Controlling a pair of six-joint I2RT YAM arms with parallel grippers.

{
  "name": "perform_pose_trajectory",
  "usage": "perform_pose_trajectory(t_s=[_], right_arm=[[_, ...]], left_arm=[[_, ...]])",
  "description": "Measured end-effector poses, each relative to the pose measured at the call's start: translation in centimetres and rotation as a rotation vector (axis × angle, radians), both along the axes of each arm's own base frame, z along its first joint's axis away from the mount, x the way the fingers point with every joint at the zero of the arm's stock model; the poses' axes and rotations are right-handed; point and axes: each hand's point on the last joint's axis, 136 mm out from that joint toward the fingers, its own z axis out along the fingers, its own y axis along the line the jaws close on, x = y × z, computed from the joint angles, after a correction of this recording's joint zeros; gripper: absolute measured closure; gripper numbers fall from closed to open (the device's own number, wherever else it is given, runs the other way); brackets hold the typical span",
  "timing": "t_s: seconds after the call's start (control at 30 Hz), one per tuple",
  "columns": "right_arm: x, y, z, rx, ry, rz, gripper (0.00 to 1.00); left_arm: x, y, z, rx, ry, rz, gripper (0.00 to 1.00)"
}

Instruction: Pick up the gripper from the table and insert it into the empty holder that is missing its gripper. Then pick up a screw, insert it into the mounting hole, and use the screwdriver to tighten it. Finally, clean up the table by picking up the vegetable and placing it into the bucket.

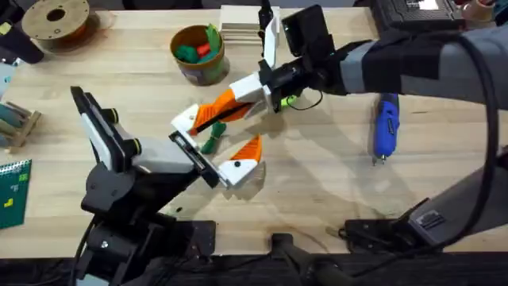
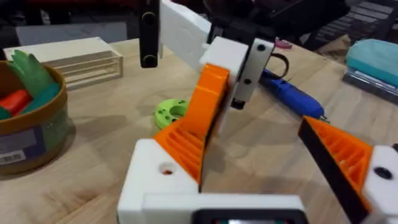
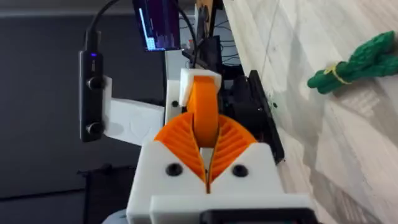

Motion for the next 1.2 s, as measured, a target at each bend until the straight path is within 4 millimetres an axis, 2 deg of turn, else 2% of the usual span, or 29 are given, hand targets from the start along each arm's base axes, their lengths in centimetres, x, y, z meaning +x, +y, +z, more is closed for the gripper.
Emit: perform_pose_trajectory(t_s=[1.2], right_arm=[[0.9, 2.0, -0.5, -0.023, -0.077, -0.055, 0.987]], left_arm=[[0.5, 0.5, -0.2, -0.016, 0.031, 0.042, 0.013]])
